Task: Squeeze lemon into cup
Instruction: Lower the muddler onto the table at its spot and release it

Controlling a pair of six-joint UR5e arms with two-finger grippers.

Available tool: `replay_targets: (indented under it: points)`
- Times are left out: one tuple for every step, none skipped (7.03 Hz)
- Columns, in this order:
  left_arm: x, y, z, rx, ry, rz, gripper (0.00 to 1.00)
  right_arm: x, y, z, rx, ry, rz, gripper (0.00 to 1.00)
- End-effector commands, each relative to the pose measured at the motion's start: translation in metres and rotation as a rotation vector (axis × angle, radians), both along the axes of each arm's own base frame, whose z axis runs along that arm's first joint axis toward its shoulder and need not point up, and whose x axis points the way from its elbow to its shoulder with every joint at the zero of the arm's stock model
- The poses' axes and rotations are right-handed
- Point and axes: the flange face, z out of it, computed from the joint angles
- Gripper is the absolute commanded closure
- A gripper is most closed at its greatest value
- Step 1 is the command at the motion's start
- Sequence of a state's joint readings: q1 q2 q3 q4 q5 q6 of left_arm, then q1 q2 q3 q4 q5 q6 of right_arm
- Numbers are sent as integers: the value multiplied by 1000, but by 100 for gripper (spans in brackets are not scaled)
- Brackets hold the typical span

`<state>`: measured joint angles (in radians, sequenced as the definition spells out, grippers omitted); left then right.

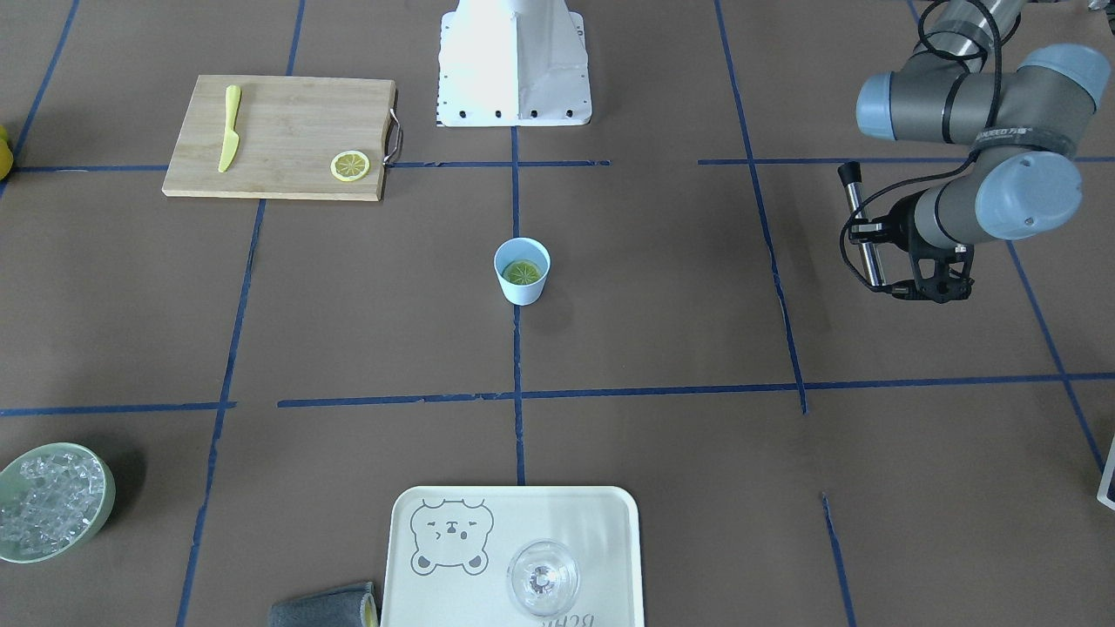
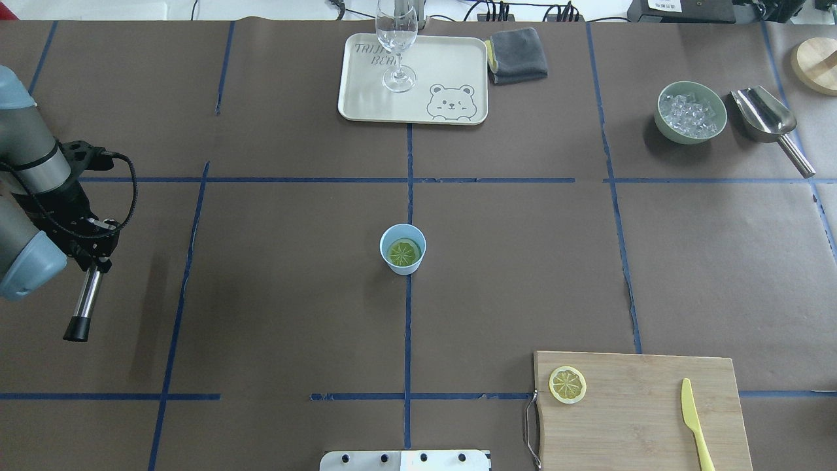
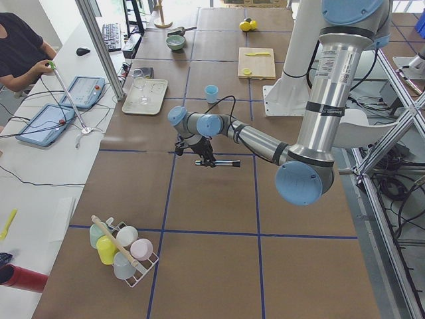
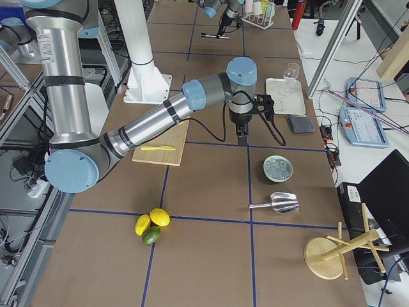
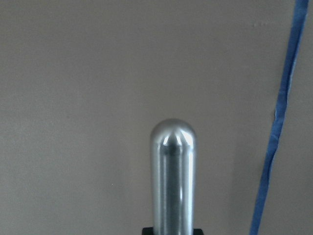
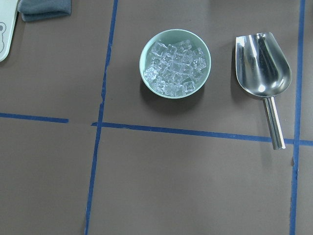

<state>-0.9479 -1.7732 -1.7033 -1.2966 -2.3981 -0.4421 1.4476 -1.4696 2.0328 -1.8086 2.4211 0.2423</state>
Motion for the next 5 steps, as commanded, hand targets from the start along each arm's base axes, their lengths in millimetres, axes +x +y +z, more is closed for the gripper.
replay_targets:
  points:
    - [4,-13,25,5,2,-14,100,-1,0,1,0,1,-2,0]
    - [7,-17,37,4,2,-28,100,-1,0,1,0,1,-2,0]
    - [10,-22,42,1,2,-45,100,-1,-1,0,1,1,-2,0]
    - [10,-23,41,1,1,-48,100,-1,-1,0,1,1,-2,0]
    - [10,-23,41,1,1,-48,100,-1,-1,0,1,1,-2,0]
